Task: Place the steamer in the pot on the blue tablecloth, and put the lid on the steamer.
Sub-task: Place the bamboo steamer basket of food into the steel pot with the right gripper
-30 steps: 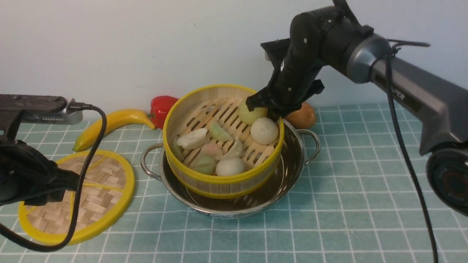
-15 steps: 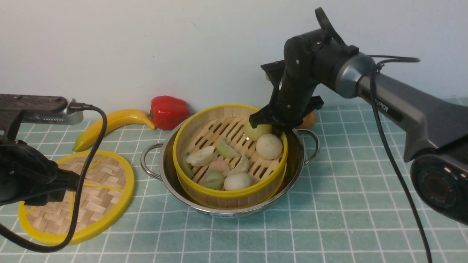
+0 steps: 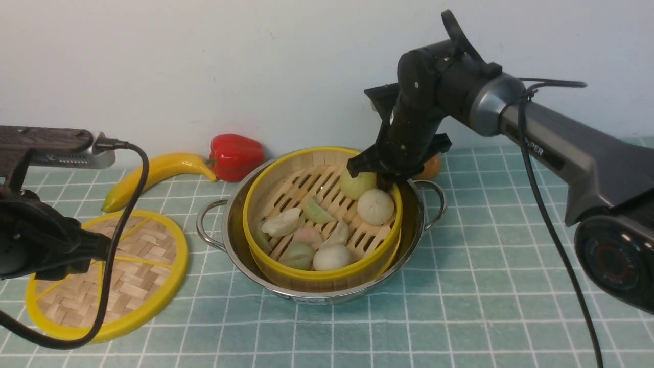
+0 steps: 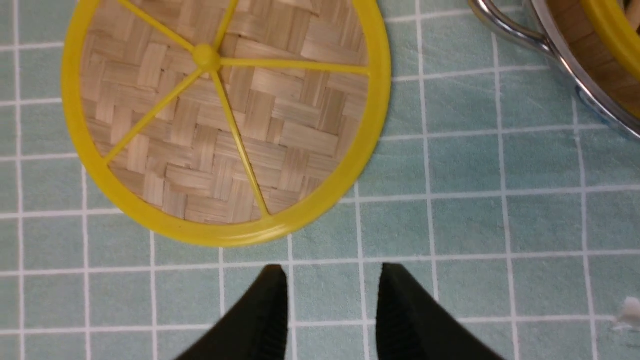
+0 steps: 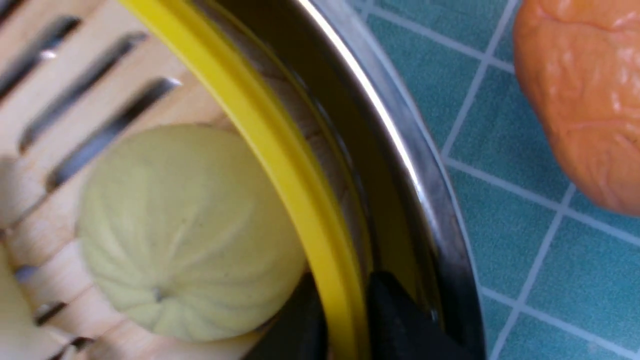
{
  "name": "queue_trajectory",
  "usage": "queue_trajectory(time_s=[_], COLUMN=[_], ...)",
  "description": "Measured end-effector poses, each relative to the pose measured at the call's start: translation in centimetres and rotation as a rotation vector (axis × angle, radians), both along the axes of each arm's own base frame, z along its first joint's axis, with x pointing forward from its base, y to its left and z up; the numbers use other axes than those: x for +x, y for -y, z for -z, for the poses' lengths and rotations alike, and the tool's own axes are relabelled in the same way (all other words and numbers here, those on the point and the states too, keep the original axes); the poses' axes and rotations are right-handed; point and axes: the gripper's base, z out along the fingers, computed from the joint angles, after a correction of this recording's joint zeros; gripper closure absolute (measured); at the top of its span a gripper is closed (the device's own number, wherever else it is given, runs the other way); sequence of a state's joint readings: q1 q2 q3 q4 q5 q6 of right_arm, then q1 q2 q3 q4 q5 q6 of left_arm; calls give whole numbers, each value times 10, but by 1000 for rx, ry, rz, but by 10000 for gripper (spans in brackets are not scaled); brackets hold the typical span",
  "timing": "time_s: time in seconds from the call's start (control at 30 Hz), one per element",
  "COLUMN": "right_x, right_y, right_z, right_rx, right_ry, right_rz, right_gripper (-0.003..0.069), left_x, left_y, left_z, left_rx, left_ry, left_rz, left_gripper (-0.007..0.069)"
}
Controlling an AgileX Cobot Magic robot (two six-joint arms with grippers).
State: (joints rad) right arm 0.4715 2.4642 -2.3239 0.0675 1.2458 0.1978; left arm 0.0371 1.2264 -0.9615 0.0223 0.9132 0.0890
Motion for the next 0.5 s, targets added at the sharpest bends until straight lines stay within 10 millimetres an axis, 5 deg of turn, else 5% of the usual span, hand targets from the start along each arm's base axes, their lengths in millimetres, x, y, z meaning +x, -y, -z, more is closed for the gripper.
queue_trajectory(time_s=[0.27, 0.4, 0.5], right_x=[-5, -15, -43], right_y=[2, 10, 24], right_z=[-36, -85, -163], right_rx=[38, 57, 118], right_ry=[67, 163, 309], right_rz=[2, 2, -16], right_gripper=[243, 197, 183], left_x=[9, 18, 33], left_y=[-4, -17, -38], left_z=[-3, 5, 21], left_rx=[-3, -1, -8], left_ry=[97, 88, 28], left_rz=[-58, -141, -233], left_gripper=[382, 381, 381])
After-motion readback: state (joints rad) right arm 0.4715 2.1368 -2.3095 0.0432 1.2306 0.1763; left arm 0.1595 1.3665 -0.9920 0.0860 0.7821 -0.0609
